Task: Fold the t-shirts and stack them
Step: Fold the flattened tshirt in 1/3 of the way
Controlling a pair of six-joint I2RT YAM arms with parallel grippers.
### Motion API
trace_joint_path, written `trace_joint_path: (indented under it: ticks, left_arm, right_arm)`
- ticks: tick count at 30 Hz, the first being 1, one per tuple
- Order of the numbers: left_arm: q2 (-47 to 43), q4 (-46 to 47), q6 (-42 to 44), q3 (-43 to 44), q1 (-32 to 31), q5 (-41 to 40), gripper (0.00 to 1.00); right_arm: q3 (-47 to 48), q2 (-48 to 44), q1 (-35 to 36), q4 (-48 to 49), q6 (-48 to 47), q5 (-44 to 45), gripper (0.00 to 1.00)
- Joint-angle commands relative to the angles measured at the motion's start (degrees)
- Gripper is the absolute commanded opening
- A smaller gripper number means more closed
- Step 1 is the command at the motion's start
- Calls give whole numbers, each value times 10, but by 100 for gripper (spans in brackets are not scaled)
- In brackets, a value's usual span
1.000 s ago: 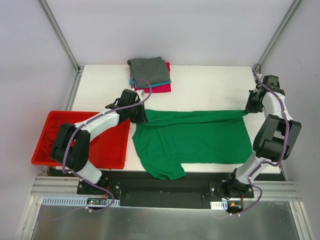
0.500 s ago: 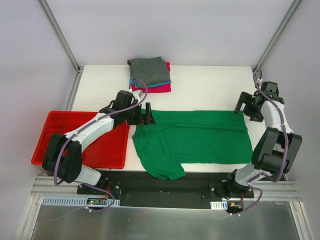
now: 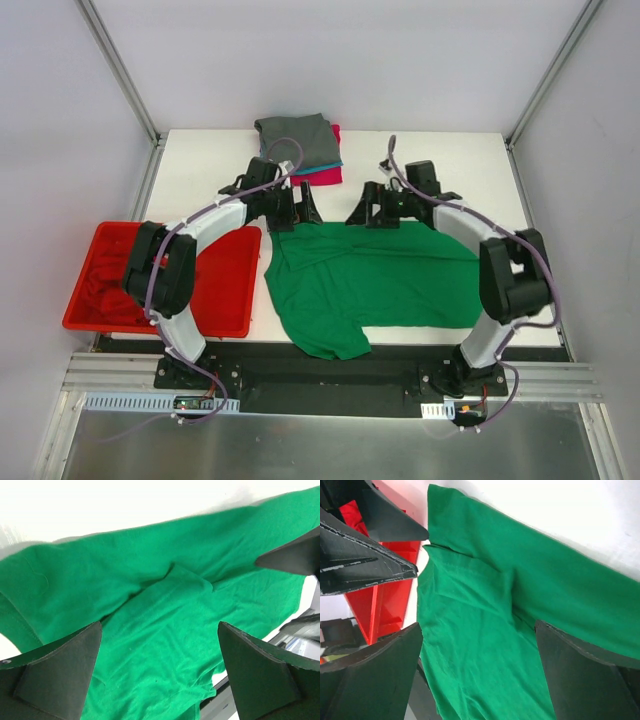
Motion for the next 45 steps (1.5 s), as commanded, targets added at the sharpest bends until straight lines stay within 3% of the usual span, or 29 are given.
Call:
trace_joint_path:
  ticks: [1, 7, 18, 28, 34, 42, 45]
  left_arm:
    - [46, 4, -35, 41, 25, 45, 99]
    - [90, 5, -41, 59, 27, 41, 99]
    - [128, 4, -72, 57, 27, 12, 99]
    - [115, -7, -78, 45, 27, -35, 99]
    - [106, -8, -76, 41, 27, -53, 99]
    - [89, -8, -70, 37, 17, -52, 99]
    - [86, -8, -67, 35, 10, -52, 99]
  right_arm:
    - [49, 67, 30, 105, 83, -51, 96]
    - [82, 130, 58, 106, 96, -48, 96]
    - [75, 148, 88, 53, 77, 10, 96]
    - [63, 127, 124, 39, 27, -101, 96]
    - [36, 97, 130, 6, -9, -123, 96]
    - [35, 59, 152, -108, -143, -51, 96]
    - [31, 22, 169, -129, -192, 13, 96]
